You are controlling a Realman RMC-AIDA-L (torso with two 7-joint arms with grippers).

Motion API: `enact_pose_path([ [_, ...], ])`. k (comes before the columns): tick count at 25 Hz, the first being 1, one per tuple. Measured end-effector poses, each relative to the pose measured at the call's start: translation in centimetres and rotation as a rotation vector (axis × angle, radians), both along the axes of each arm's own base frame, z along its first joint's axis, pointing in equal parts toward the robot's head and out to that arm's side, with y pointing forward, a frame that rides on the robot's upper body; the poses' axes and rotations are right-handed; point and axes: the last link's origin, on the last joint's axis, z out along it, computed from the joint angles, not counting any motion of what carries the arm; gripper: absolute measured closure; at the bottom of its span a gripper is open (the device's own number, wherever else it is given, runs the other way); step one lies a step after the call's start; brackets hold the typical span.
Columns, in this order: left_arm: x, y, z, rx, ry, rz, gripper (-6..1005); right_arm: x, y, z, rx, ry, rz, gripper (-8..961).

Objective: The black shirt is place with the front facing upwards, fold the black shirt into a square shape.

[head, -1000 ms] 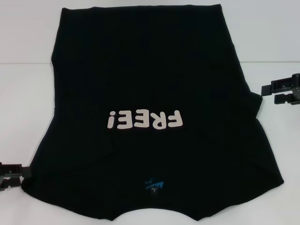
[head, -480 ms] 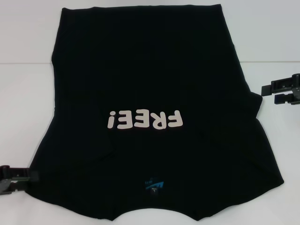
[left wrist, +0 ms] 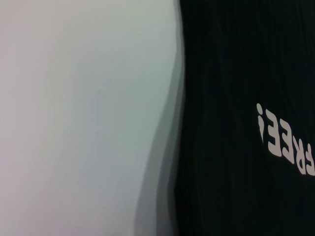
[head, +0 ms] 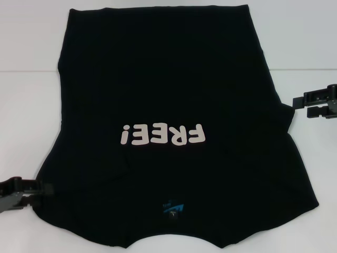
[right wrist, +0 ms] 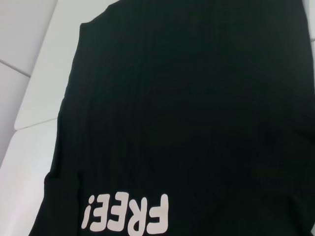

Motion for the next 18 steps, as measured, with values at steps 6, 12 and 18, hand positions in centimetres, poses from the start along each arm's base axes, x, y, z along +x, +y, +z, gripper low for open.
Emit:
enact_pose_path([
  [6,-0.7,-1.0,0.8,0.000,0.005,0.031,517,0.1,-0.1,0.0,-0.002,-0.001,-0.002,325],
  [12,-1.3,-1.9,1.7,0.038,0.001,0.067,525,0.4,-0.3,-0.1,-0.003,0.000,-0.010,328],
  [18,-1.5,-2.1,1.6,0.039,-0.001,0.082,532,0.5,-0.3,0.0,0.000,0.003,-0.011,329],
])
